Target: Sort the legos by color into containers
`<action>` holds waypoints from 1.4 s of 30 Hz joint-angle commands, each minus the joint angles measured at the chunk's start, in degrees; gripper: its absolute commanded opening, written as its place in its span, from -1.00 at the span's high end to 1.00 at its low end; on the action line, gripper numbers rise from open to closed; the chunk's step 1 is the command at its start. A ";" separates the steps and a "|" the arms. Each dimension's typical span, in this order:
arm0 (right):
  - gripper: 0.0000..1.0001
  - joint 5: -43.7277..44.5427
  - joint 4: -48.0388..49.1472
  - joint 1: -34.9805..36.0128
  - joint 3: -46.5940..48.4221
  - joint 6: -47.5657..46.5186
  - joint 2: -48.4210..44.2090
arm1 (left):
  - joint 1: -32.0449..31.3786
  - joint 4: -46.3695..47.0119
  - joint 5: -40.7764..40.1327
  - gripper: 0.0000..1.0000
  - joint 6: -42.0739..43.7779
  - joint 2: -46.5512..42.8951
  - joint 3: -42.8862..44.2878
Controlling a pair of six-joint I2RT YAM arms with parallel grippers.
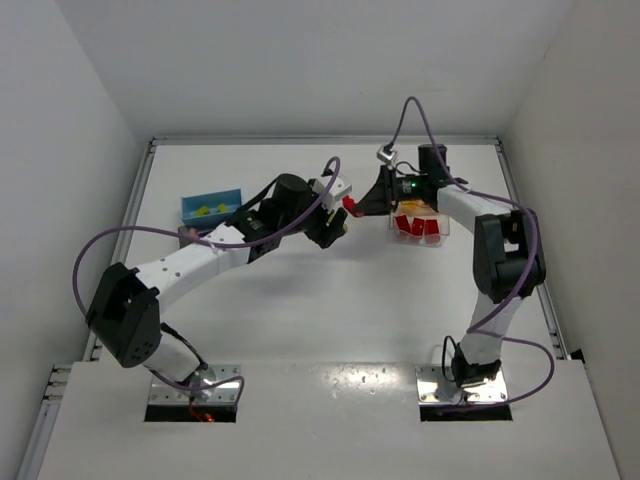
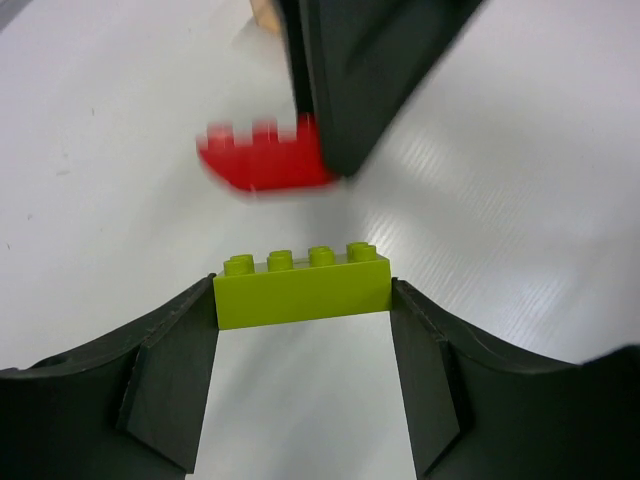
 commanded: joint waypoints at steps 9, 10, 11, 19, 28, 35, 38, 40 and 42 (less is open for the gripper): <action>1.00 18.80 -27.27 -16.29 3.79 -31.63 -7.42 | -0.27 0.44 -1.18 0.50 -1.06 -1.89 -1.89; 1.00 23.85 -31.33 -16.29 3.79 -37.62 -8.48 | -0.27 0.44 -1.19 0.50 -1.06 -1.89 -1.88; 1.00 29.13 -34.59 -14.90 3.18 -43.94 -9.44 | -0.27 0.44 -1.19 0.50 -1.06 -1.89 -1.27; 1.00 55.43 -30.24 -14.88 -4.55 -47.44 -13.67 | 0.88 0.44 -1.19 0.50 -2.29 1.36 1.19; 0.67 66.27 -26.98 -14.36 -5.09 -46.73 -13.67 | 1.40 0.44 -0.66 0.50 -2.29 1.89 1.72; 0.18 66.27 -26.98 -14.36 -2.89 -45.06 -12.35 | 1.40 0.97 -1.88 0.50 -2.29 1.37 1.19; -0.12 65.13 -26.98 -13.83 -1.49 -43.84 -12.35 | 2.10 0.97 -2.42 0.50 -2.98 1.36 1.19; -0.29 61.89 -26.98 -13.83 -0.70 -42.53 -12.35 | 4.03 0.97 -2.94 0.50 -4.39 0.84 1.19; -0.46 56.81 -26.98 -13.83 -0.16 -41.29 -12.97 | 8.23 1.58 -0.24 0.50 -8.86 0.31 0.58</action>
